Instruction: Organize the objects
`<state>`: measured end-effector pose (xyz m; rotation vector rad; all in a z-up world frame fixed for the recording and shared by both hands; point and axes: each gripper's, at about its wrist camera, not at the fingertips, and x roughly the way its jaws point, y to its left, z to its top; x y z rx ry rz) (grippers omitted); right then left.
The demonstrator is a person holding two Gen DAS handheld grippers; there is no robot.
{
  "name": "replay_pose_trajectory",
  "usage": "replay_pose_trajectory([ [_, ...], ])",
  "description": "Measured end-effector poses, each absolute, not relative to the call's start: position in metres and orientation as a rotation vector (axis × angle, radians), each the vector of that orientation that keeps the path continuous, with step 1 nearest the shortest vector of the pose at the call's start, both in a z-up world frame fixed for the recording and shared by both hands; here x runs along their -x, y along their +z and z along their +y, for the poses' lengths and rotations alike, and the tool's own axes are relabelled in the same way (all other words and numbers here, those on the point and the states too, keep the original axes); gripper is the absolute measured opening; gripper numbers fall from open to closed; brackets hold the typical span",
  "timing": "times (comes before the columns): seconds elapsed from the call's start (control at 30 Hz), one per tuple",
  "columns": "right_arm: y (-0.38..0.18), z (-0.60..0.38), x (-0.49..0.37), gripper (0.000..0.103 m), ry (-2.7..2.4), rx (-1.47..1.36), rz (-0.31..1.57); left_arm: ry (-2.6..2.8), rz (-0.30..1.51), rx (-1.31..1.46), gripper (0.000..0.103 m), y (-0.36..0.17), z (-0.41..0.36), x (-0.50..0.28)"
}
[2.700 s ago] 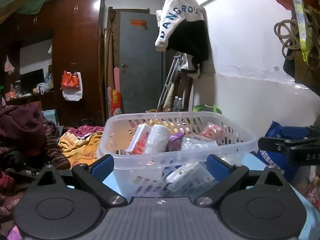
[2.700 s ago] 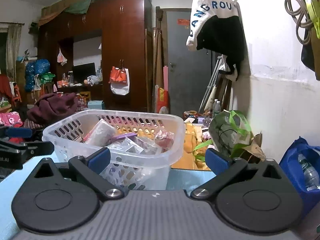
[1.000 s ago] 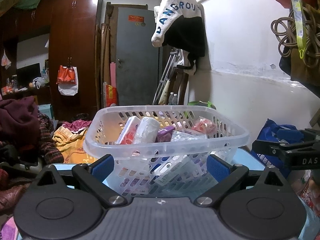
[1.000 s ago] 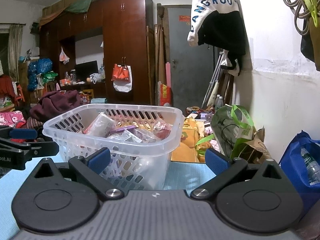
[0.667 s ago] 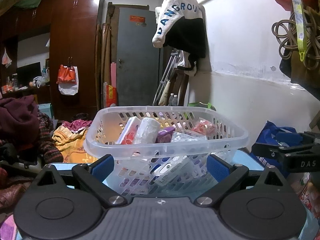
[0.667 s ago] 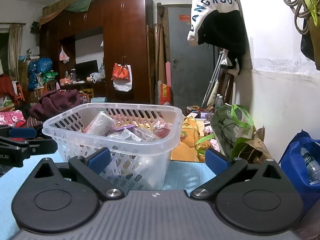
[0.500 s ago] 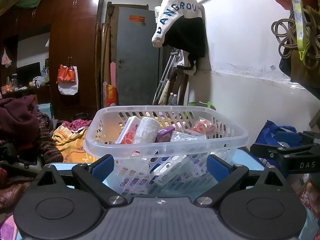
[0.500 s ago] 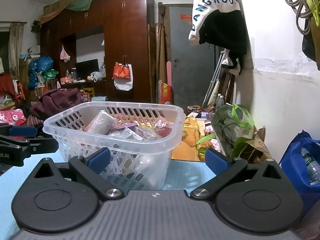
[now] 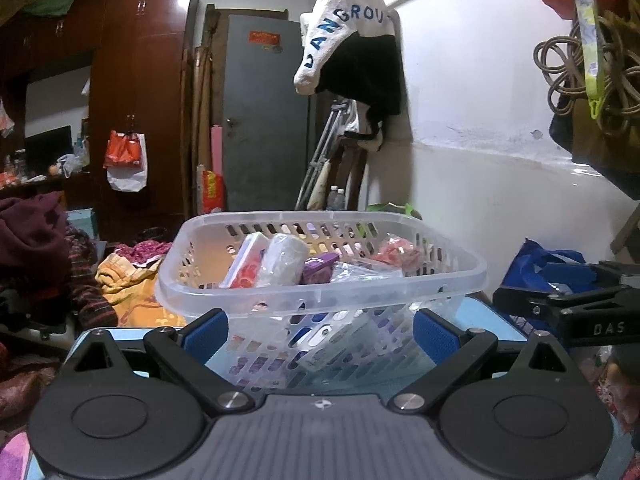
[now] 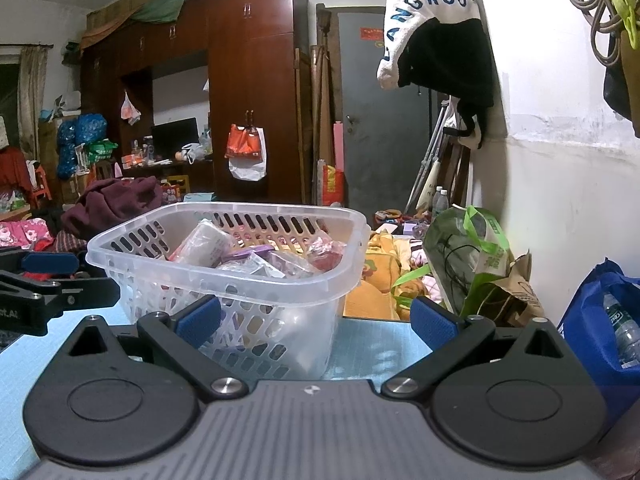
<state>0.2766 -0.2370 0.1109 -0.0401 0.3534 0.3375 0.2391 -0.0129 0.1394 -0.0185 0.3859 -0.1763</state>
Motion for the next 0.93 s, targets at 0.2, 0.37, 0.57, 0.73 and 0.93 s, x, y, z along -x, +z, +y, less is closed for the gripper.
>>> replay_pose_trajectory([
  [0.2, 0.110, -0.237, -0.277, 0.103, 0.340, 0.040, 0.357, -0.157, 0.386, 0.031, 0.100, 0.141, -0.012, -0.242],
  [0.37, 0.109, -0.237, -0.277, 0.103, 0.340, 0.041, 0.358, -0.151, 0.405, 0.044, 0.100, 0.140, -0.010, -0.247],
  [0.57, 0.108, -0.237, -0.279, 0.103, 0.341, 0.038, 0.362, -0.157, 0.415, 0.049, 0.100, 0.138, -0.010, -0.250],
  [0.73, 0.106, -0.239, -0.278, 0.103, 0.341, 0.038, 0.363, -0.184, 0.398, 0.045, 0.100, 0.139, -0.010, -0.247],
  [0.93, 0.103, -0.240, -0.278, 0.103, 0.343, 0.036, 0.365, -0.169, 0.390, 0.015, 0.100, 0.138, -0.016, -0.246],
])
